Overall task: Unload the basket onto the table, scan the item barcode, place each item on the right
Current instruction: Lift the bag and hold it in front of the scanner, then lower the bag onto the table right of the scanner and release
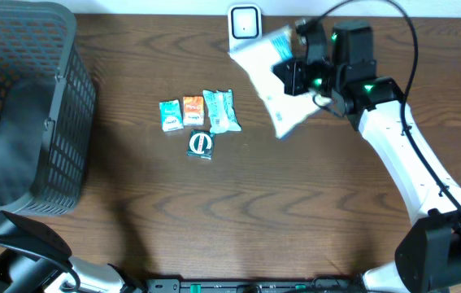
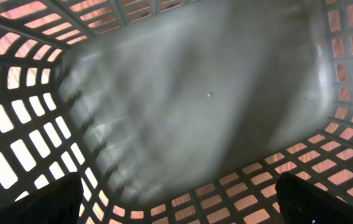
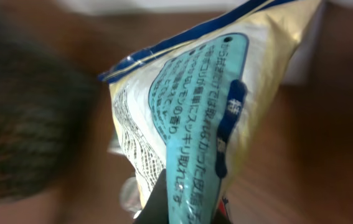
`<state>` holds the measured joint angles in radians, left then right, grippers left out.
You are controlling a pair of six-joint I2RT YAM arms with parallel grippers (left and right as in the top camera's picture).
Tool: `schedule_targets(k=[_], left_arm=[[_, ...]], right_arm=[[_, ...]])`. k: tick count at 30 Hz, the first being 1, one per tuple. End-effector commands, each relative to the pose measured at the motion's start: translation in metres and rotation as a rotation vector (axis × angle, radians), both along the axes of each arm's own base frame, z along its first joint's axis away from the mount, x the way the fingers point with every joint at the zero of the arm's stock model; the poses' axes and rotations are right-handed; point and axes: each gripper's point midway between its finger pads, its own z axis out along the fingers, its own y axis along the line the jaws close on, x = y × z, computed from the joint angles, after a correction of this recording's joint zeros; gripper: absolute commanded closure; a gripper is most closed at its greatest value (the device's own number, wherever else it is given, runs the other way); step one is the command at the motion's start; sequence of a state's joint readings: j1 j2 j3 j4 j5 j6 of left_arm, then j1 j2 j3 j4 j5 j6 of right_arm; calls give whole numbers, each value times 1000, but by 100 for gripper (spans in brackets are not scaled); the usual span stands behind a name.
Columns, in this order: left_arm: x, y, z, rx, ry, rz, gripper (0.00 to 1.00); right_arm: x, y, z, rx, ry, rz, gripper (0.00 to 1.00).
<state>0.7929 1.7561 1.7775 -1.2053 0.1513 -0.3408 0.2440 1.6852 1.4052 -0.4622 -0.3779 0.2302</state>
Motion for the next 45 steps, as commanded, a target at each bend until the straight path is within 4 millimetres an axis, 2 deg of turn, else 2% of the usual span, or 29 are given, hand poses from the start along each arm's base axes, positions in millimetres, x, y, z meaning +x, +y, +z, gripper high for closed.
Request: schedule_targets(k=[1, 3, 8, 12, 15, 17, 18, 19, 20, 21, 22, 23, 24, 25, 26, 28, 29, 32, 34, 36, 39, 41, 43, 45], left_arm=[[-2, 0, -3, -8, 10, 8, 2], [-2, 1, -3, -8, 10, 8, 2], [-2, 1, -3, -8, 10, 8, 2], [-2, 1, -3, -8, 10, 8, 2], [-2, 1, -3, -8, 10, 8, 2], [-2, 0, -3, -8, 10, 8, 2], [-2, 1, -3, -8, 10, 8, 2], [-2, 0, -3, -8, 10, 8, 2], [-2, 1, -3, -8, 10, 8, 2], [-2, 1, -3, -8, 10, 8, 2], [-2, 0, -3, -8, 10, 8, 2], [-2, 0, -3, -8, 10, 8, 2], [-2, 1, -3, -8, 10, 8, 2], [-2, 1, -3, -8, 10, 8, 2], [-2, 0, -3, -8, 10, 8, 2], [-2, 0, -3, -8, 10, 8, 2], [-2, 0, -3, -8, 10, 8, 2], [-2, 1, -3, -8, 10, 8, 2], [-2, 1, -3, -8, 10, 8, 2], [-2, 1, -3, -8, 10, 8, 2], [-2, 1, -3, -8, 10, 8, 2], [-2, 0, -3, -8, 10, 8, 2], [-2, 1, -3, -8, 10, 8, 2], [-2, 1, -3, -8, 10, 8, 2]], right_arm=[[16, -103, -22, -468, -22, -439, 99], [10, -129, -33, -616, 10, -512, 99], [3, -156, -64, -847, 79, -545, 99], [2, -163, -91, -1017, 113, -562, 99], [-1, -150, -121, -1081, 154, -491, 99], [-6, -127, -139, -1088, 170, -415, 93], [-7, -120, -141, -1087, 166, -397, 90], [-9, -105, -144, -1088, 152, -365, 75], [-10, -95, -144, -1086, 137, -346, 65], [-11, -84, -144, -1084, 120, -328, 51], [-13, -64, -141, -1076, 86, -294, 42], [-14, -53, -139, -1072, 69, -276, 38], [-16, -33, -136, -1060, 34, -246, 34], [-17, -20, -133, -1052, 13, -229, 32], [-19, 3, -125, -1034, -29, -200, 31], [-22, 27, -117, -1013, -71, -170, 29], [-27, 53, -110, -978, -107, -130, 29], [-35, 75, -113, -924, -106, -73, 28], [-44, 94, -122, -848, -70, 3, 29], [-50, 103, -127, -804, -43, 49, 31], [-47, 97, -123, -834, -58, 23, 31], [-41, 82, -114, -899, -84, -35, 30], [-30, 54, -94, -994, -108, -128, 28], [-21, 32, -83, -1022, -95, -180, 26]])
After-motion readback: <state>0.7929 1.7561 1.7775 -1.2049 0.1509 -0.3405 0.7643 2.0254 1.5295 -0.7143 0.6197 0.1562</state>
